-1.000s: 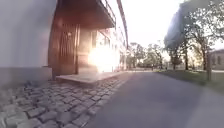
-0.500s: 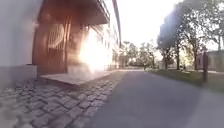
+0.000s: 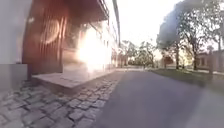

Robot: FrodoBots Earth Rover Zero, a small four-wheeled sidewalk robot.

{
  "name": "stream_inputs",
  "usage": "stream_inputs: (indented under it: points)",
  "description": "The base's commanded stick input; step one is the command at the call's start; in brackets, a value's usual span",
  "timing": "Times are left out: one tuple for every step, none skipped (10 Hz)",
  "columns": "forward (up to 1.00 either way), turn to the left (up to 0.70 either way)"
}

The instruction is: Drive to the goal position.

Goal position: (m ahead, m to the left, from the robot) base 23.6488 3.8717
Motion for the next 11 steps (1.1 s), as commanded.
stream_inputs:
  points:
    - [0.7, -0.35]
    - [0.7, -0.35]
    - [0.7, -0.35]
    - [0.7, -0.35]
    - [0.7, -0.35]
    - [0.7, -0.35]
    - [0.7, -0.35]
    - [0.7, -0.35]
    - [0.7, -0.35]
    - [0.7, -0.35]
    - [0.7, -0.35]
